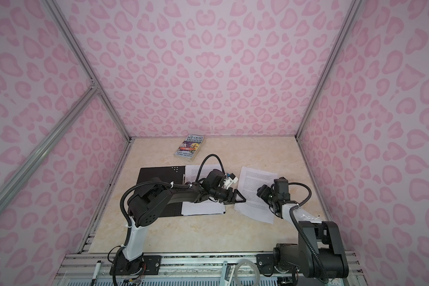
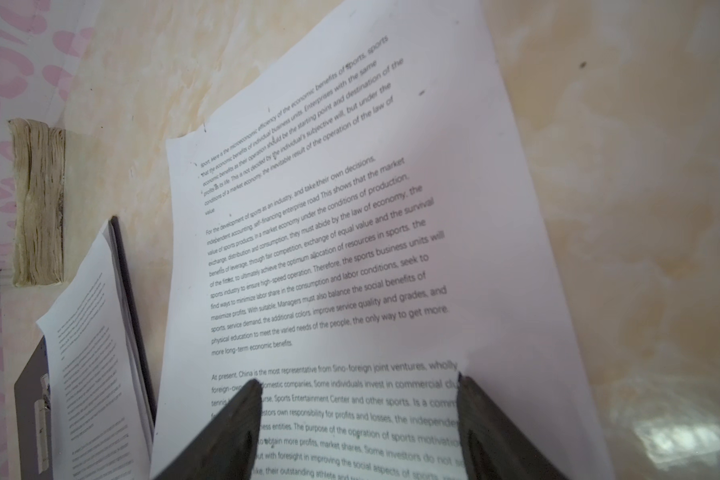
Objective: Put the files into the folder
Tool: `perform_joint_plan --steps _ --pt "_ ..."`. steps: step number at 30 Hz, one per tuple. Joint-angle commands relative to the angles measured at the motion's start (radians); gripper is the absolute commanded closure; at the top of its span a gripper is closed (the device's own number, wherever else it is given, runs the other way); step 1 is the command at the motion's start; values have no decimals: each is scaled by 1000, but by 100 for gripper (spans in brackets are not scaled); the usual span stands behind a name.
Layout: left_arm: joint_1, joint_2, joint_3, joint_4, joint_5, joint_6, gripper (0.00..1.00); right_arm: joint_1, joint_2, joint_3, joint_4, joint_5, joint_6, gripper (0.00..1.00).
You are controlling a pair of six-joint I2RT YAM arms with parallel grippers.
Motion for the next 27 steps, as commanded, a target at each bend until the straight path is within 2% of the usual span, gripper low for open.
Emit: perform_joint_plan --steps 1,4,7,9,13,15,19,24,27 --pt "1 17 14 15 0 -7 45 1 2 -9 -50 -16 8 26" --pt "1 21 23 -1 -3 -3 62 -2 1 -11 -44 -34 9 26" --pt "1 8 26 -17 -7 9 83 -11 -14 -17 -35 -55 10 25" --pt "1 -30 17 -38 -19 31 96 -11 -47 -22 -36 -49 8 14" --pt "-2 -170 -27 -86 -82 91 96 -11 -146 -20 -72 -34 -19 10" --pt "-3 -253 -50 -86 -77 103 96 -10 -224 -30 -88 -17 -41 8" --pt "0 -419 -93 -110 -110 111 96 -10 -389 -109 -42 28 -46 4" --pt "60 -608 -182 -192 -197 96 96 -10 -505 -130 -72 31 -63 3" --pt "105 -731 -233 -329 -315 142 96 -8 -519 -146 -47 7 -65 3"
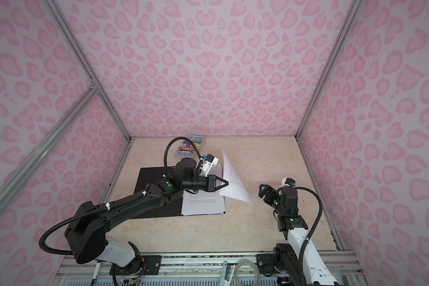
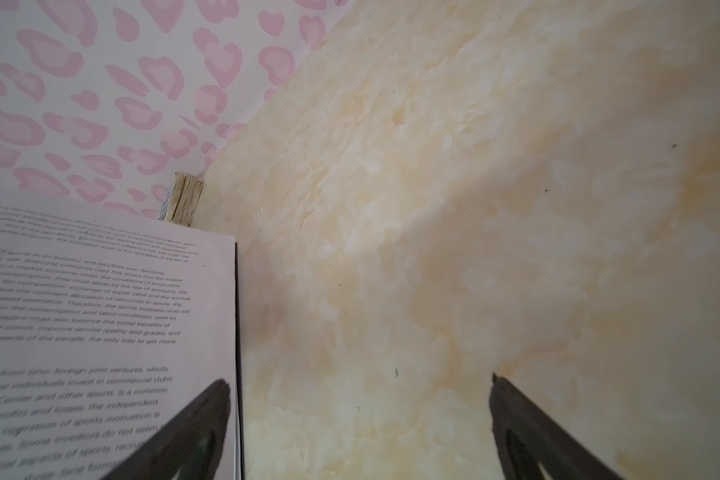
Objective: Put the files into the folder
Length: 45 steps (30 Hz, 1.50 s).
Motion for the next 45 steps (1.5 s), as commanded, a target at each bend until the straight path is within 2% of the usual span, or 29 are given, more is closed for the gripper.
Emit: perform_joint_plan --steps 1,4,6,9,11,13,17,25,30,37,45 --pt "46 -128 -61 -139 -130 42 97 2 -1 -19 31 -17 -16 3" --pt "146 -292 -194 -158 -164 36 96 11 31 -18 61 -41 -15 3" --pt "220 -413 -277 -213 -235 40 96 27 53 -18 81 -48 -15 3" --pt "338 -515 -378 -270 -251 35 97 86 80 -1 94 -27 -36 3" --pt "390 -526 -424 -301 -279 50 96 141 97 18 90 5 -62 3" --pt "428 -503 -457 -343 -356 59 97 188 119 35 92 18 -88 3" --pt "537 -391 -503 -341 -364 52 97 258 195 72 124 -19 -123 3" --pt "549 -213 -501 -330 -458 90 97 511 422 234 154 10 -152 3" --pt "548 -174 -490 -341 -511 94 97 664 685 490 72 8 -177 4" --pt "549 -143 -487 -332 -495 90 97 727 1022 817 26 -82 -177 5" --pt "548 -125 -488 -316 -462 89 97 744 1331 1179 -140 -147 -202 11"
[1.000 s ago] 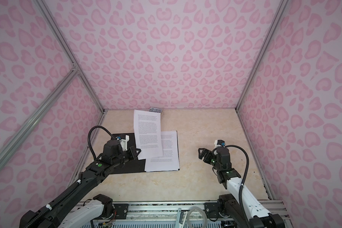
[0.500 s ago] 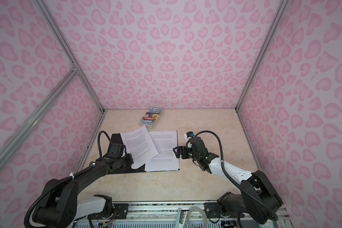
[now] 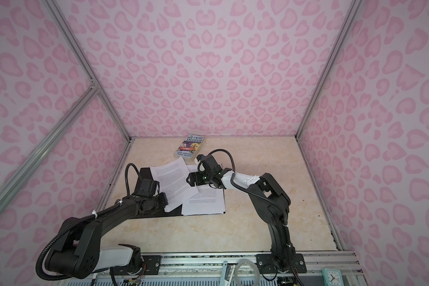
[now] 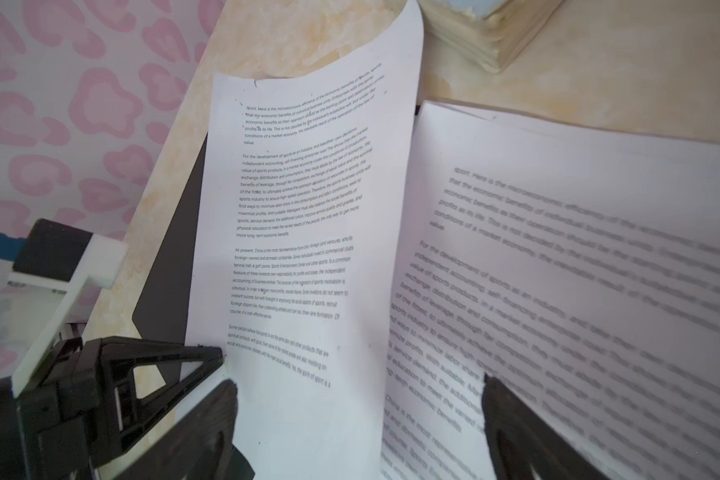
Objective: Put the files into the folder
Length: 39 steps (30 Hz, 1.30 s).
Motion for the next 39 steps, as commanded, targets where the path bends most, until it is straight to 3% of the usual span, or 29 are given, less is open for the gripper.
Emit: perform_joint_plan --steps 1,7,16,22,32,34,37,39 --pt "1 5 0 5 10 4 97 1 95 137 -135 -22 -35 13" --pt "0 14 5 4 15 5 97 -6 205 291 -213 -91 -23 23" --pt "1 18 4 7 14 7 97 -16 290 391 -258 -170 26 38" --pt "0 18 6 8 12 7 97 -23 284 395 -247 -195 48 64" --pt "0 -13 3 9 14 7 95 -23 248 372 -239 -226 65 100" --pt "1 -42 -5 16 23 11 90 -23 203 341 -230 -224 60 100" --pt "0 -140 -30 42 39 26 73 -34 93 246 -199 -195 48 100" --pt "0 -232 -56 68 51 25 52 -47 -3 141 -141 -153 58 100"
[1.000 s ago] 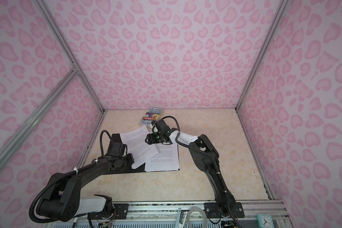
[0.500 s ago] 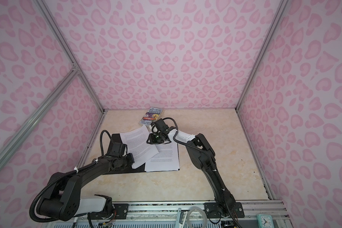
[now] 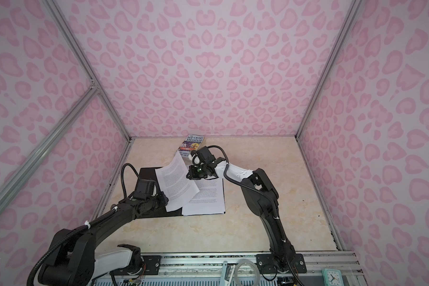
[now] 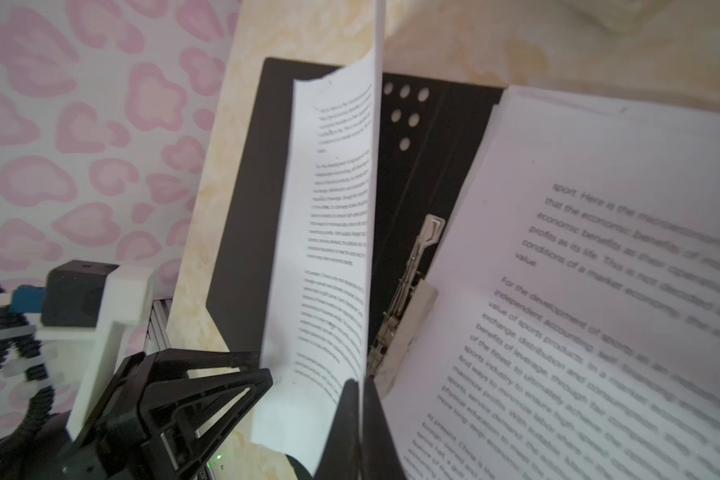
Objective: Put the files into the folder
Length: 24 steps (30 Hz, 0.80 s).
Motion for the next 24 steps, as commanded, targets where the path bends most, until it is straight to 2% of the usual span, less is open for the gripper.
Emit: perform_joint_plan --steps 1,2,3,4,8,11,14,21,24 --pt "1 -128 -38 64 25 6 41 -25 -120 -126 93 71 2 100" --pt "-1 -192 -54 75 25 7 30 -41 -167 -202 118 84 11 100" --pt "-1 -249 -70 83 25 8 6 -53 -210 -257 143 99 25 100" --pt "-1 -314 -88 88 18 9 3 -76 -259 -324 173 119 47 100" --pt "-3 -547 -166 103 -25 0 3 -171 -433 -618 355 157 155 100" --pt "-4 -617 -189 106 -30 1 3 -213 -504 -772 444 187 198 100" --pt "-4 -581 -181 107 -19 1 3 -208 -504 -812 461 169 199 100" --pt "-3 -377 -142 144 62 -1 3 -163 -469 -826 517 171 219 100" --pt "-4 -350 -142 162 81 -1 3 -146 -450 -814 528 166 225 100"
